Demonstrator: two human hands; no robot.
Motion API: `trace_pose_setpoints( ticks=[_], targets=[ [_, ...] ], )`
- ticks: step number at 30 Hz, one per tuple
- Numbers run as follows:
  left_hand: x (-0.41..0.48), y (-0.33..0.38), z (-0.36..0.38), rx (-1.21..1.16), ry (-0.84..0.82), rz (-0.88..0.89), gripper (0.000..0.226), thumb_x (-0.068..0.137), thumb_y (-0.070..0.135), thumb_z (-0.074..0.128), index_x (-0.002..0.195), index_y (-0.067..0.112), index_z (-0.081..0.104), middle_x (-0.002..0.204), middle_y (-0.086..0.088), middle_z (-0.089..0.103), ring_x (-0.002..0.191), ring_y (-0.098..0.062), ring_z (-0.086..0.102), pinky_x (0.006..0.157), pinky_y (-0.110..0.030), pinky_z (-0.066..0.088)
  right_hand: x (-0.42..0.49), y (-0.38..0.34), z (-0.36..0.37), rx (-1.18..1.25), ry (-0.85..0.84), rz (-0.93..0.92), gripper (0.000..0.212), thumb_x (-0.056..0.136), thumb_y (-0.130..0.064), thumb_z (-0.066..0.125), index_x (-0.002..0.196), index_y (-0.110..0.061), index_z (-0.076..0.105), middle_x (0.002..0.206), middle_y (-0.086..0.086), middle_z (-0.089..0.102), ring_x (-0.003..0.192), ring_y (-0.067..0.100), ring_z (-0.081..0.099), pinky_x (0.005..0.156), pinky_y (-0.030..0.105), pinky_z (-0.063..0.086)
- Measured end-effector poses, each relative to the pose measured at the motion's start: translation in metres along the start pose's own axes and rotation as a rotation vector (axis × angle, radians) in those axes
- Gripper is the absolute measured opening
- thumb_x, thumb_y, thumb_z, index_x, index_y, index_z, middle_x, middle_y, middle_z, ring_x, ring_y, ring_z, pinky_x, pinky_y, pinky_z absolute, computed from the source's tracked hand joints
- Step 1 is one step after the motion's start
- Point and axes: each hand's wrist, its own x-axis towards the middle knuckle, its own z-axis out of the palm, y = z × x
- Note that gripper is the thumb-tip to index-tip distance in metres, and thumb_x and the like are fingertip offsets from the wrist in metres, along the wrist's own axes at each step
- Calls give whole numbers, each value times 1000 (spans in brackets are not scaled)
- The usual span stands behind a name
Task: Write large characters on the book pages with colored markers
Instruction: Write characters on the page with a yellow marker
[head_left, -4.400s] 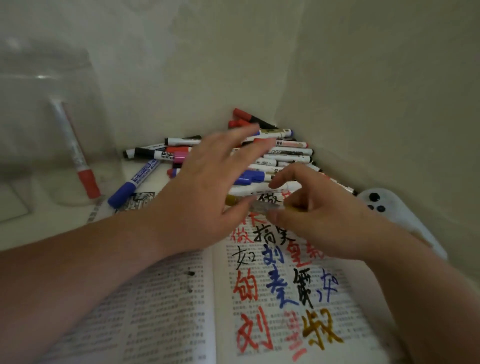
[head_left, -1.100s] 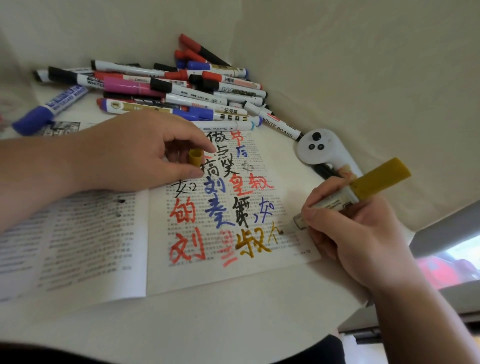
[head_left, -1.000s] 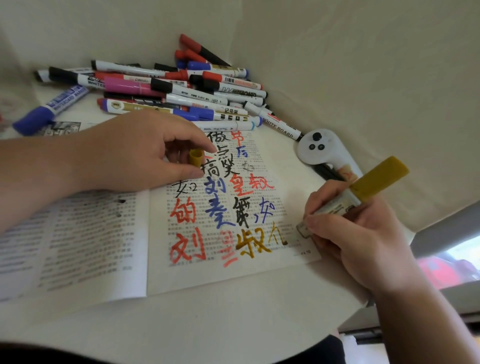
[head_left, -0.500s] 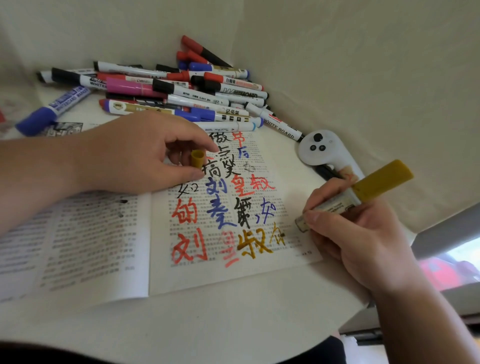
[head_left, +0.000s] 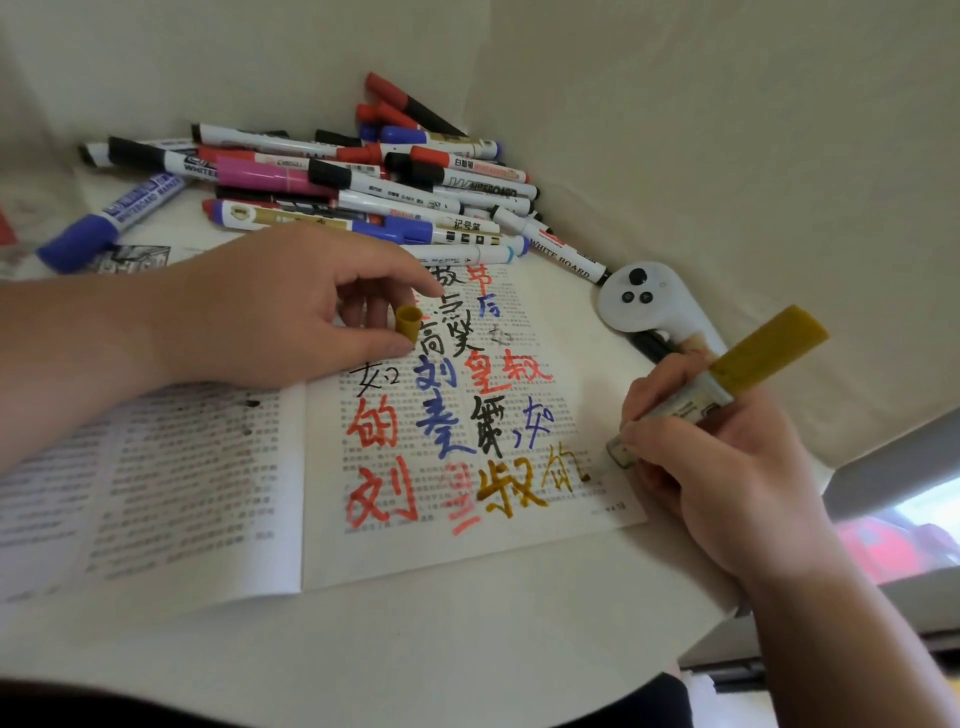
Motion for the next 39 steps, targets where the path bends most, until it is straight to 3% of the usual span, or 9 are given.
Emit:
trace_pose_setpoints(
  ticks=[7, 12, 16, 22, 27, 31, 33, 36, 39],
  targets=[
    [0, 2, 0, -4, -11, -11, 44, 74, 38, 81, 112, 49, 61, 100, 32, 63, 90, -4, 65, 78, -27, 55, 1, 6, -3, -18, -25, -43, 18, 64, -31, 71, 72, -18, 64, 52, -1, 50, 46, 14, 43, 45, 20, 34],
    [0, 1, -1, -44, 8, -52, 42, 70, 37, 86, 105, 44, 64, 97, 27, 65, 85, -6, 66, 75, -21, 53, 13, -2, 1, 156, 16, -22, 13, 71, -10, 76, 72, -17, 65, 53, 8, 47, 42, 16, 34, 41, 19, 29],
    [4, 3, -4, 11, -8, -165, 29, 67, 50, 85, 90, 42, 69, 87, 24, 66, 80, 0, 62, 68, -20, 53, 52, -45, 17, 162, -257, -179, 25, 63, -18, 89, 82, -14, 73, 57, 7, 51, 43, 15, 31, 45, 22, 26],
    [9, 1, -7, 41, -72, -209, 32, 71, 59, 79, 94, 38, 72, 90, 22, 63, 85, 1, 59, 77, -26, 53, 114, -90, 63, -95, -649, -244, 13, 86, -4, 70, 77, -7, 61, 49, -10, 52, 40, 2, 43, 42, 14, 33],
    [10, -5, -5, 22, -89, -186, 30, 73, 60, 75, 94, 38, 72, 91, 24, 61, 87, 2, 57, 73, -21, 48, 126, -60, 71, -121, -570, -293, 21, 81, -13, 67, 84, 6, 60, 61, 4, 54, 44, 2, 45, 46, 11, 35],
    [11, -4, -4, 20, -88, -191, 28, 74, 58, 75, 94, 38, 73, 91, 25, 59, 86, 4, 55, 68, -16, 41, 124, -50, 69, -184, -568, -311, 19, 83, -20, 68, 87, -2, 65, 61, -2, 57, 46, 5, 50, 48, 11, 38],
    [11, -4, -4, 11, -92, -192, 29, 76, 57, 75, 96, 36, 74, 93, 25, 58, 86, 4, 55, 67, -14, 39, 123, -49, 69, -252, -567, -321, 15, 83, -26, 70, 87, -11, 69, 66, 0, 64, 52, 8, 57, 52, 18, 44],
    [10, -4, -4, 25, -88, -183, 31, 77, 56, 75, 98, 33, 74, 92, 25, 56, 84, 2, 55, 66, -16, 40, 122, -47, 72, -407, -564, -347, 16, 82, -37, 70, 89, -22, 71, 83, 6, 72, 75, 24, 68, 71, 50, 56],
    [10, -5, -3, 23, -80, -179, 29, 77, 57, 75, 94, 33, 73, 90, 20, 57, 83, -1, 56, 67, -20, 43, 122, -46, 75, -414, -566, -351, 20, 82, -41, 69, 90, -22, 71, 86, 12, 72, 81, 34, 68, 73, 58, 55]
  ],
)
